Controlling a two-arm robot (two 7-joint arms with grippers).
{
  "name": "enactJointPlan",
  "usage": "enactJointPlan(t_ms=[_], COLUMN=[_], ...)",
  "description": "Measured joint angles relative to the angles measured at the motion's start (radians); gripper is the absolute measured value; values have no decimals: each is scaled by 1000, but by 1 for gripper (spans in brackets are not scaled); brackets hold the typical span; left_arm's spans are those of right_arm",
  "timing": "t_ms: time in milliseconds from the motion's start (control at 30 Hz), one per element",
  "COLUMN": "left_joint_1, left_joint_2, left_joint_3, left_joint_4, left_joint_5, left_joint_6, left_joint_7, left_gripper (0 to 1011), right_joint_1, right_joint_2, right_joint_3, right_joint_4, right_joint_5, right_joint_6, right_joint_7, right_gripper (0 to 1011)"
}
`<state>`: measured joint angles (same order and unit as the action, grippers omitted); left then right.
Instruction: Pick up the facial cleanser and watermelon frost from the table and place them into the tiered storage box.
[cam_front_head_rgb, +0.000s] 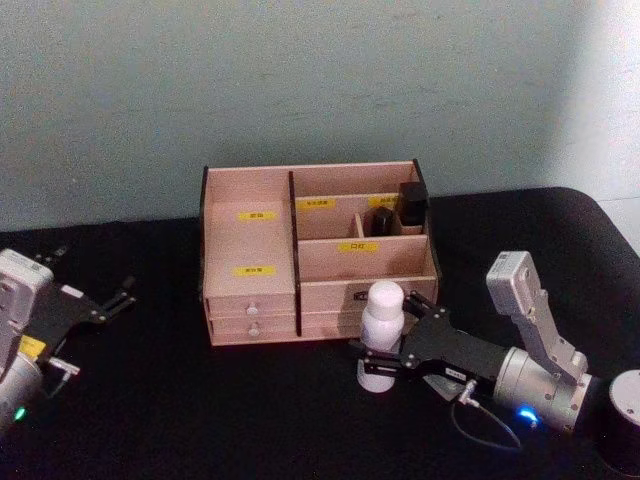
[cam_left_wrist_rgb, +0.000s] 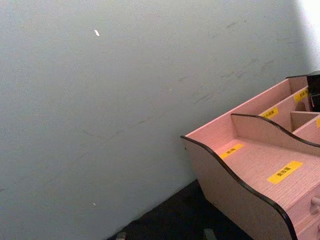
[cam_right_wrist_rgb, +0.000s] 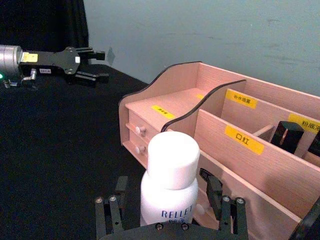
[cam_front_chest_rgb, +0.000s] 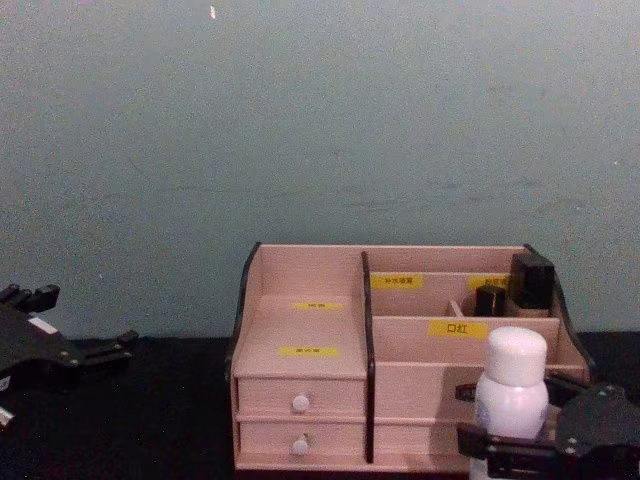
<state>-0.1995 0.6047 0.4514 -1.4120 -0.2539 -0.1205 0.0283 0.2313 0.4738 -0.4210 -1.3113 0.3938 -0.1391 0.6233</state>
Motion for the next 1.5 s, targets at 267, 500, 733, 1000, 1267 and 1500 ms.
enactJointPlan(t_ms=[267,500,733,1000,1267,1500], left_joint_1=[0,0,0,0,0,0], left_joint_2=[0,0,0,0,0,0], left_joint_3=[0,0,0,0,0,0], left_joint_4=[0,0,0,0,0,0], left_joint_5=[0,0,0,0,0,0], left_joint_6=[0,0,0,0,0,0], left_joint_7=[0,0,0,0,0,0], left_gripper=[1001,1001,1001,1001,1001,1001], right_joint_1=[-1,-1,-1,-1,-3,-13], right_joint_2=[0,0,0,0,6,24], right_joint_3=[1,1,1,1,0,4], right_joint_4=[-1,-1,-2,-2,-9,-51], right_joint_5=[0,0,0,0,-5,36], right_joint_6=[0,-1,-1,-2,-4,17], right_joint_7=[0,-1,-1,-2,-1,29], right_gripper=[909,722,600,600,600,600])
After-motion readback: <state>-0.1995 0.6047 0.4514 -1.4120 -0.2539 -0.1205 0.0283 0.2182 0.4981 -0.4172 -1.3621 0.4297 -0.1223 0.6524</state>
